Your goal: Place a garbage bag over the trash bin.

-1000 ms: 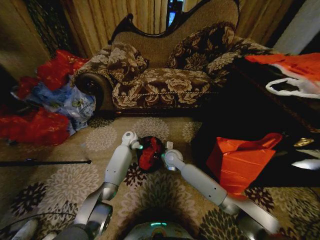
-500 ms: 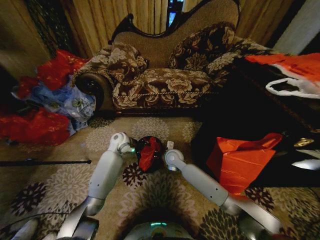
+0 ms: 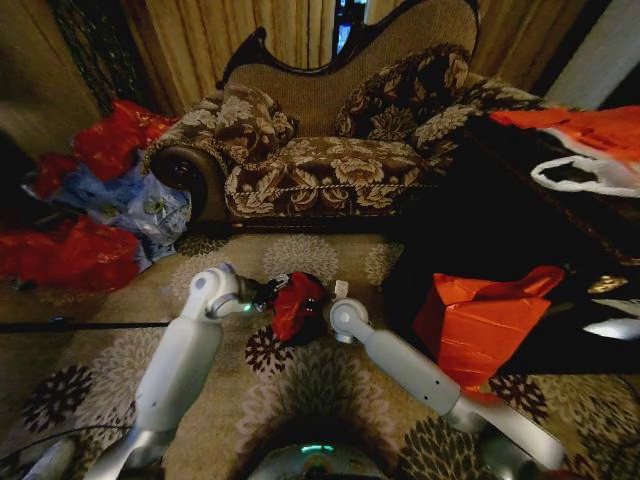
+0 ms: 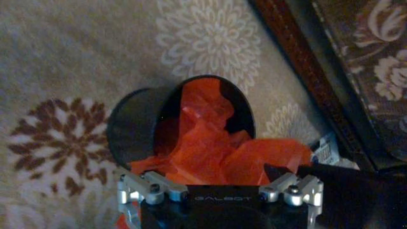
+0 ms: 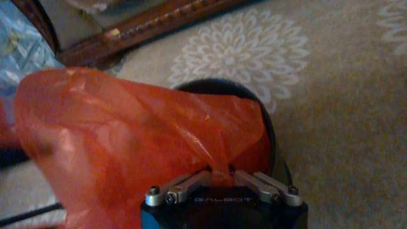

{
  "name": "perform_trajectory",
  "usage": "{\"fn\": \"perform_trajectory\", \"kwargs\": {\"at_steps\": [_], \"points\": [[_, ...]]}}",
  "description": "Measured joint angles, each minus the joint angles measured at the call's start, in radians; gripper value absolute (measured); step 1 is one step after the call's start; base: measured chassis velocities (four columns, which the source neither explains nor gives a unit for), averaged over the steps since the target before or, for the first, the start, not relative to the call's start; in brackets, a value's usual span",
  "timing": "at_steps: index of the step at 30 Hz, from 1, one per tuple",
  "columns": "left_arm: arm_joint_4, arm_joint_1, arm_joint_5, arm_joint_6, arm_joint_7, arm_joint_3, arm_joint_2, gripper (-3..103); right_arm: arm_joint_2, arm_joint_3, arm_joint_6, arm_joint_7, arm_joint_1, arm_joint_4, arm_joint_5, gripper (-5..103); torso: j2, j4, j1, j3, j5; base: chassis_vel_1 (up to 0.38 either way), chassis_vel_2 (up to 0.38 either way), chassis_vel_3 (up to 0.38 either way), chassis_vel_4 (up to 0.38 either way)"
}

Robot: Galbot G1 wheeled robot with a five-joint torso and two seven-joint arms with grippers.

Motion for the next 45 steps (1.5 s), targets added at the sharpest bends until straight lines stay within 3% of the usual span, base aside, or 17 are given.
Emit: {"fn": "perform_trajectory", "kwargs": {"at_steps": [1, 3, 4, 7, 9, 11, 12, 13, 14, 16, 17, 18, 22, 26, 31, 38, 45], "points": [[-0.023, 0.023, 0.009, 0.014, 0.012, -0.011, 0.016, 100, 0.001, 0.006, 0.001, 0.002, 0.001, 0.000, 0.001, 0, 0.000, 0.0001, 0.000, 0.000, 0.0001, 0.000, 0.000, 0.000, 0.000], [-0.106, 0.122, 0.174, 0.070, 0.110, -0.027, 0.075, 100, 0.008, 0.026, 0.003, 0.007, 0.007, -0.009, 0.006, 0, 0.000, 0.0002, 0.000, 0.000, 0.0000, 0.000, 0.000, 0.000, 0.000], [-0.106, 0.122, 0.174, 0.070, 0.110, -0.027, 0.075, 100, 0.008, 0.026, 0.003, 0.007, 0.007, -0.009, 0.006, 0, 0.000, 0.0002, 0.000, 0.000, 0.0000, 0.000, 0.000, 0.000, 0.000], [-0.197, 0.241, 0.455, 0.126, 0.306, -0.027, 0.131, 100, 0.014, 0.039, 0.003, 0.012, 0.009, -0.016, 0.011, 0, 0.000, 0.0006, 0.000, 0.000, -0.0002, 0.000, 0.000, 0.000, 0.000], [-0.248, 0.276, 0.575, 0.154, 0.384, -0.026, 0.150, 100, 0.016, 0.043, 0.002, 0.012, 0.009, -0.023, 0.012, 0, 0.000, 0.0003, 0.000, 0.000, 0.0000, 0.000, 0.000, 0.000, 0.000], [-0.261, 0.285, 0.625, 0.157, 0.413, -0.022, 0.155, 100, 0.017, 0.044, 0.002, 0.012, 0.008, -0.026, 0.012, 0, 0.000, 0.0002, 0.000, 0.000, 0.0002, 0.000, 0.000, 0.000, 0.000], [-0.276, 0.302, 0.730, 0.158, 0.489, -0.012, 0.163, 100, 0.018, 0.046, 0.001, 0.012, 0.007, -0.029, 0.011, 0, 0.000, 0.0000, 0.000, 0.000, 0.0004, 0.000, 0.000, 0.000, 0.000], [-0.283, 0.330, 0.921, 0.162, 0.642, 0.011, 0.173, 100, 0.021, 0.048, 0.000, 0.011, 0.004, -0.031, 0.011, 0, 0.000, 0.0001, 0.000, 0.000, 0.0003, 0.000, 0.000, 0.000, 0.000], [-0.283, 0.330, 0.921, 0.162, 0.642, 0.011, 0.173, 100, 0.021, 0.048, 0.000, 0.011, 0.004, -0.031, 0.011, 0, 0.000, 0.0001, 0.000, 0.000, 0.0003, 0.000, 0.000, 0.000, 0.000], [-0.269, 0.356, 1.112, 0.159, 0.811, 0.031, 0.181, 100, 0.022, 0.048, 0.000, 0.010, 0.000, -0.029, 0.011, 0, 0.000, 0.0002, 0.000, 0.000, 0.0001, 0.000, 0.000, 0.000, 0.000], [-0.238, 0.375, 1.311, 0.137, 0.939, 0.047, 0.187, 100, 0.018, 0.046, 0.000, 0.010, -0.004, -0.020, 0.011, 0, 0.000, 0.0002, 0.000, 0.000, -0.0001, 0.000, 0.000, 0.000, 0.000], [-0.238, 0.375, 1.311, 0.137, 0.939, 0.047, 0.187, 100, 0.018, 0.046, 0.000, 0.010, -0.004, -0.020, 0.011, 0, 0.000, 0.0002, 0.000, 0.000, -0.0001, 0.000, 0.000, 0.000, 0.000], [-0.144, 0.394, 1.604, 0.013, 1.168, 0.068, 0.214, 100, 0.005, 0.045, -0.001, 0.009, -0.014, -0.006, 0.011, 0, 0.000, 0.0003, 0.000, 0.000, 0.0001, 0.000, 0.000, 0.000, 0.000], [-0.077, 0.371, 1.672, -0.084, 1.241, 0.084, 0.220, 100, -0.005, 0.046, -0.002, 0.008, -0.017, -0.001, 0.011, 0, 0.000, 0.0001, 0.000, 0.000, 0.0000, 0.000, 0.000, 0.000, 0.000], [-0.052, 0.364, 1.727, -0.146, 1.298, 0.102, 0.211, 100, -0.008, 0.044, -0.003, 0.007, -0.019, 0.001, 0.010, 0, 0.000, 0.0002, 0.000, 0.000, 0.0001, 0.000, 0.000, 0.000, 0.000], [-0.074, 0.369, 1.746, -0.153, 1.349, 0.103, 0.211, 100, -0.001, 0.045, -0.003, 0.004, -0.020, -0.009, 0.010, 0, 0.000, 0.0003, 0.000, 0.000, 0.0002, 0.000, 0.000, 0.000, 0.000], [-0.036, 0.323, 1.760, -0.135, 1.337, 0.155, 0.173, 100, 0.008, 0.041, -0.002, 0.005, -0.024, -0.015, 0.011, 0, 0.000, 0.0001, 0.000, 0.000, 0.0001, 0.000, 0.000, 0.000, 0.000]]}}
